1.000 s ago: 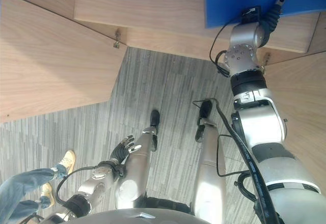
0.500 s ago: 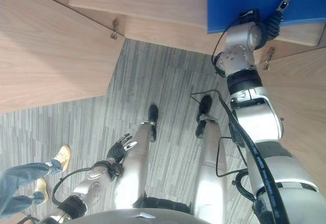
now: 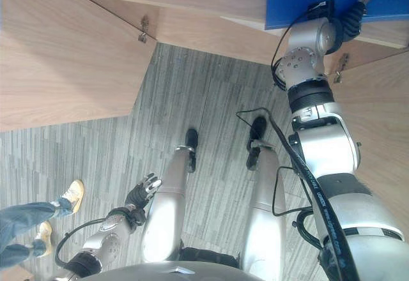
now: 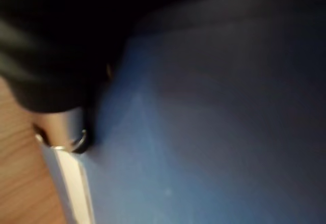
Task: Put the empty folder in the office cabinet
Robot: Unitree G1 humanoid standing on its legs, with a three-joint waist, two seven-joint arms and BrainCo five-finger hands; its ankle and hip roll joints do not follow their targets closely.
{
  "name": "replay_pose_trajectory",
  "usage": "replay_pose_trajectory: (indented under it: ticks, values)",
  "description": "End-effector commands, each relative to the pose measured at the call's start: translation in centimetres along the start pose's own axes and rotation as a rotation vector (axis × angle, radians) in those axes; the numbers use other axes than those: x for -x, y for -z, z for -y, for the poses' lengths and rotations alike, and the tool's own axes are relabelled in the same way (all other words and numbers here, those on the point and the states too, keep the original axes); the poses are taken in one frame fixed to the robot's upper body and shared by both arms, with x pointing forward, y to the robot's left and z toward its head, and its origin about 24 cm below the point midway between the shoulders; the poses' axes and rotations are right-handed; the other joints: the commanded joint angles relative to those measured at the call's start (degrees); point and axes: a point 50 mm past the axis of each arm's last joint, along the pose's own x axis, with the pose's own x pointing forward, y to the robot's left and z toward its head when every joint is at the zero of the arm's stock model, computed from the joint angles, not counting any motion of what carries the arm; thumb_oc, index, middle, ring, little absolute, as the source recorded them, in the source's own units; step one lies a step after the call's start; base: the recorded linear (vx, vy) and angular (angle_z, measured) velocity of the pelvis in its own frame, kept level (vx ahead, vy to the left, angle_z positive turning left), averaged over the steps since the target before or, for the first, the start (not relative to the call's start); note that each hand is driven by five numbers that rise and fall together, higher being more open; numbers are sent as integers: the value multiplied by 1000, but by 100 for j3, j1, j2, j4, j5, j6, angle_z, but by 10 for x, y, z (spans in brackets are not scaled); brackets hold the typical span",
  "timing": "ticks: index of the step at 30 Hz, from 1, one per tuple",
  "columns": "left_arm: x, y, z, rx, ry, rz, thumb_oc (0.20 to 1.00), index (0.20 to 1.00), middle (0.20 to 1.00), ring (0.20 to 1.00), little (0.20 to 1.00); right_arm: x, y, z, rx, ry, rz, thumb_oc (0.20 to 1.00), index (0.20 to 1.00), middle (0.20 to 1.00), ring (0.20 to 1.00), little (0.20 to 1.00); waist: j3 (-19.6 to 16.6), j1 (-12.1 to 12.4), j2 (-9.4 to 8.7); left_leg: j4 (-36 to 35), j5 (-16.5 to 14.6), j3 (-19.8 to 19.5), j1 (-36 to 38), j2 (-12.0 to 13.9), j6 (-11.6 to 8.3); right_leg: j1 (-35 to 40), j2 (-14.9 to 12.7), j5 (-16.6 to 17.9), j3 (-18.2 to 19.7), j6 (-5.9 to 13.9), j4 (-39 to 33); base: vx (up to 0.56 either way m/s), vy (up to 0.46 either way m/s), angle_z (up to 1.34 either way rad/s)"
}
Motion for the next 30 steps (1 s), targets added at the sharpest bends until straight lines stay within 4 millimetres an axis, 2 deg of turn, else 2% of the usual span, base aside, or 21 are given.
replay_pose_trajectory:
  ticks: [1, 4, 5, 9, 11, 13, 14, 16, 19, 22, 26, 27, 28, 29, 30]
  values:
    - [31, 58, -10, 52, -67, -190, 1000, 1000, 1000, 1000, 1000, -9, -31, -8, 105, -153, 139, 200, 200, 200, 200, 200, -227, 154, -54, 546, 329, 157, -367, -134, 112, 668, 259, -888, -80, -80, 416, 35, -31, -11]
    - [30, 61, -8, 46, -65, -207, 1000, 1000, 1000, 1000, 1000, -8, -21, 1, 89, -47, 74, 200, 200, 200, 200, 200, -227, 150, -91, 582, 474, 120, -214, -131, 69, 900, 295, -811, -5, -55, 215, 57, -52, -3]
    - [31, 63, -7, 48, -71, -213, 1000, 1000, 1000, 1000, 1000, -12, -20, 7, 88, -19, 50, 1000, 1000, 1000, 1000, 1000, -227, 167, -86, 581, 533, 85, -177, -154, 63, 972, 298, -785, 37, -45, 135, 47, -36, 2]
    - [34, 70, -8, 56, -67, -219, 1000, 1000, 1000, 1000, 1000, -16, -15, 8, 163, -18, 12, 1000, 1000, 1000, 1000, 1000, -227, 183, -67, 386, 631, 90, -8, -170, -2, 1151, 271, -716, 71, -54, -114, 0, 0, 0]
    - [34, 70, -8, 54, -58, -223, 1000, 1000, 1000, 1000, 1000, -17, 0, 16, 291, -14, -96, 1000, 1000, 1000, 1000, 1000, -227, 182, -47, 244, 710, 139, 163, -124, -37, 1292, 243, -665, 91, -45, -316, 17, 28, -6]
    - [35, 71, -8, 54, -52, -227, 1000, 1000, 1000, 1000, 1000, -19, 7, 20, 434, -69, -139, 1000, 1000, 1000, 1000, 1000, -227, 207, -26, 147, 752, 168, 253, -101, -52, 1356, 179, -637, 80, -37, -379, 3, 22, -6]
    - [35, 71, -8, 54, -52, -227, 1000, 1000, 1000, 1000, 1000, -19, 7, 20, 435, -70, -139, 1000, 1000, 1000, 1000, 1000, -227, 207, -26, 139, 755, 169, 258, -101, -52, 1360, 179, -634, 81, -37, -384, 4, 29, -5]
    - [37, 74, -12, 54, -56, -239, 1000, 1000, 1000, 1000, 1000, -16, 18, 19, 616, -139, -188, 1000, 1000, 1000, 1000, 1000, -227, 229, -13, 28, 903, 200, 393, -73, -90, 1445, 154, -632, 87, -47, -415, 31, 24, -8]
    - [39, 74, -15, 49, -53, -245, 1000, 1000, 1000, 1000, 1000, -20, 19, 25, 656, -141, -244, 1000, 1000, 1000, 1000, 1000, -227, 243, -6, -10, 891, 215, 431, -54, -85, 1466, 139, -642, 90, -48, -401, 17, 0, 2]
    - [42, 76, -19, 43, -53, -256, 1000, 1000, 1000, 1000, 1000, -25, 12, 22, 646, -135, -223, 1000, 1000, 1000, 1000, 1000, -227, 262, -12, -48, 886, 198, 484, -41, -95, 1490, 133, -665, 68, -54, -400, 11, 27, 7]
    - [44, 75, -21, 22, -39, -258, 1000, 1000, 1000, 1000, 1000, -25, 11, 14, 864, -281, -156, 1000, 1000, 1000, 1000, 1000, -227, 292, -71, -19, 972, 187, 463, -33, -128, 1491, 148, -650, -48, -80, -471, -6, 52, -2]
    - [44, 75, -21, 31, -29, -263, 1000, 1000, 1000, 1000, 1000, -22, 15, 12, 963, -349, -148, 1000, 1000, 1000, 1000, 1000, -227, 318, -114, 112, 1010, 190, 360, -54, -136, 1446, 170, -629, -162, -97, -460, -35, 41, -13]
    - [45, 75, -21, 29, -35, -259, 1000, 1000, 1000, 1000, 1000, -17, 19, 7, 1152, -516, -62, 1000, 1000, 1000, 1000, 1000, -227, 325, -179, 269, 947, 187, 249, -90, -77, 1409, 235, -617, -220, -119, -459, -44, 23, -21]
    - [45, 74, -22, 23, -36, -255, 1000, 1000, 1000, 1000, 1000, -12, 23, 2, 1218, -594, -40, 1000, 1000, 1000, 1000, 1000, -227, 321, -226, 342, 899, 194, 181, -99, -49, 1382, 271, -598, -234, -126, -471, -42, -20, -22]
    - [44, 72, -23, 19, -38, -250, 1000, 1000, 1000, 1000, 1000, -8, 28, 3, 1189, -572, -56, 1000, 1000, 1000, 1000, 1000, -227, 315, -288, 428, 849, 204, 93, -95, -25, 1336, 298, -567, -250, -121, -464, -37, -40, -18]
